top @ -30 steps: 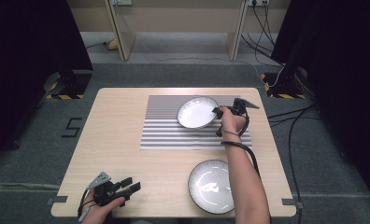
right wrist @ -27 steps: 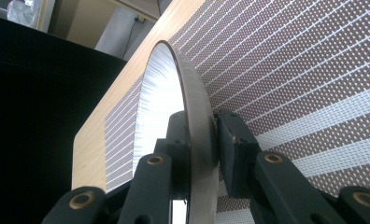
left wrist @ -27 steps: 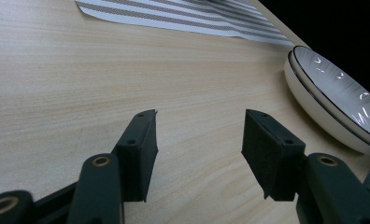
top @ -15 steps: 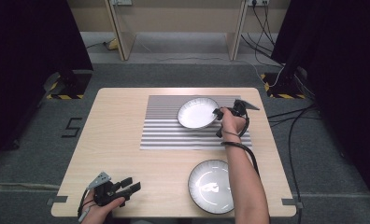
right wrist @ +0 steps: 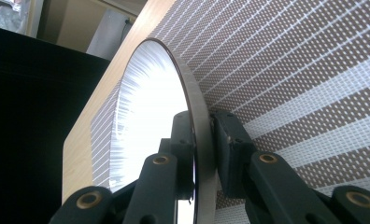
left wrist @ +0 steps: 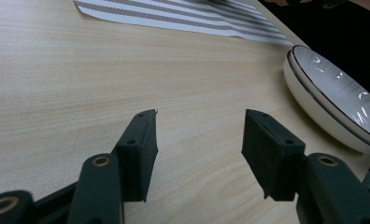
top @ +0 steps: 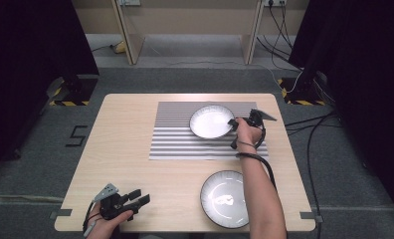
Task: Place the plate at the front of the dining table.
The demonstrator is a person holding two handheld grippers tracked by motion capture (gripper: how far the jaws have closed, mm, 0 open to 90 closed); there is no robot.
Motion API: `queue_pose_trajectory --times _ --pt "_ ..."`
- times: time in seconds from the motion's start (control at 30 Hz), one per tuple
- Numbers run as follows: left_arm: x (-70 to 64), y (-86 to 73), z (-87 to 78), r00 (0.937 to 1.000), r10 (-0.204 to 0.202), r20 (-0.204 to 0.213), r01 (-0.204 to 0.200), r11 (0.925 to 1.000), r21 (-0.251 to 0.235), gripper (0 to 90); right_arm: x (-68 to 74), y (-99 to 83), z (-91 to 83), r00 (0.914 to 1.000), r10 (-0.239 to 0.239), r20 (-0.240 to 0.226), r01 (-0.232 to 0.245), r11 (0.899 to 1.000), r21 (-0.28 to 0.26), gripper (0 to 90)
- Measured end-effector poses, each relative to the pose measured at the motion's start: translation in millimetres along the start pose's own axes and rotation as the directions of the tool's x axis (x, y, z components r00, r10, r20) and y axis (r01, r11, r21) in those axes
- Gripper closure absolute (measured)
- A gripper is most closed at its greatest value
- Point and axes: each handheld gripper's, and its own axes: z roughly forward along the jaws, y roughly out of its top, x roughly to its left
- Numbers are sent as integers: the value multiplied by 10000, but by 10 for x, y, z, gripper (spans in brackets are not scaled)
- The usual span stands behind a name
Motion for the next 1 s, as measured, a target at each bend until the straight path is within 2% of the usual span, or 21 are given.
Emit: queue_pose_trajectory --times 0.3,0.47,0.7,0.73,0.8,0.97,1.0 --pt "0 0 2 10000 -12 12 12 10000 5 448 -24 -14 11 10000 17 92 -17 10000 -5 767" --pt "5 1 -2 10000 -49 16 49 10000 2 448 -39 -27 22 9999 134 91 -134 9999 18 716" --pt "10 1 -11 10000 -37 -6 37 10000 -9 448 -16 -65 39 9975 -523 466 524 9986 -13 653" --pt "10 1 -12 10000 -34 -6 34 10000 -11 448 -8 -71 41 9951 -805 574 808 9967 -24 644" --pt "9 1 -11 10000 -30 -3 30 10000 -2 448 20 -82 36 9912 -1037 820 1033 9946 95 627" --pt "8 0 -14 10000 -20 7 20 10000 -16 448 29 -91 11 9861 -1186 1165 1193 9929 15 611" --pt "9 0 -14 10000 -22 -1 22 10000 -17 448 42 -84 -14 9838 -1245 1291 1284 9915 -226 608"
